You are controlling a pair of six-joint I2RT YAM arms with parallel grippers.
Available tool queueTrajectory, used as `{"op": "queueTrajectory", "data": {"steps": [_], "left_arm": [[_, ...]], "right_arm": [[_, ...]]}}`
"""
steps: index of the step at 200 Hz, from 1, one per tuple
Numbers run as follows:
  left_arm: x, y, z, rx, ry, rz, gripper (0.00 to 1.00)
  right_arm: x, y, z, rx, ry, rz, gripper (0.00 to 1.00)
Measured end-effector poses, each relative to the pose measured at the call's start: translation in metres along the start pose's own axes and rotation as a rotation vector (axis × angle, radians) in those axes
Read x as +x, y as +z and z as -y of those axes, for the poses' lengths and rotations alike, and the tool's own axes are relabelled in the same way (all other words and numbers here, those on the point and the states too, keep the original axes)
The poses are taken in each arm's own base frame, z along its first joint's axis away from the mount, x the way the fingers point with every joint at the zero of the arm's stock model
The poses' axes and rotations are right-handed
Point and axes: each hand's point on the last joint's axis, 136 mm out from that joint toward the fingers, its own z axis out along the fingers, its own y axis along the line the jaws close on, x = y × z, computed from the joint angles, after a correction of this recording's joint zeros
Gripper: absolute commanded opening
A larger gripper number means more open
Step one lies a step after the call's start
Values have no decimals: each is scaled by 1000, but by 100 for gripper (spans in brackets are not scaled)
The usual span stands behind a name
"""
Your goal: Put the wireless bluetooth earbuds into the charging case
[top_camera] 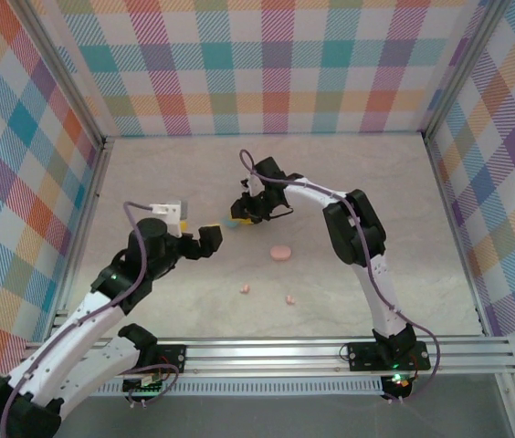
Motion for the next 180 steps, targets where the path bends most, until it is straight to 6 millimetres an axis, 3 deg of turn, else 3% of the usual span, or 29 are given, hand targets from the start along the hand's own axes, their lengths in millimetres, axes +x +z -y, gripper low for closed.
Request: {"op": "queueTrajectory", "data": {"steps": [37, 88, 180], "left_arm": [[7, -9, -7, -15, -25, 15, 100], [32, 4, -19, -70, -31, -96, 100], [38, 5, -23, -93, -37, -123, 100]], "right_arm": [[-5, -3, 4, 44, -58, 7, 30], [-10, -9, 14, 138, -127, 18, 43], [-11, -27, 30, 303, -179, 23, 56]]}}
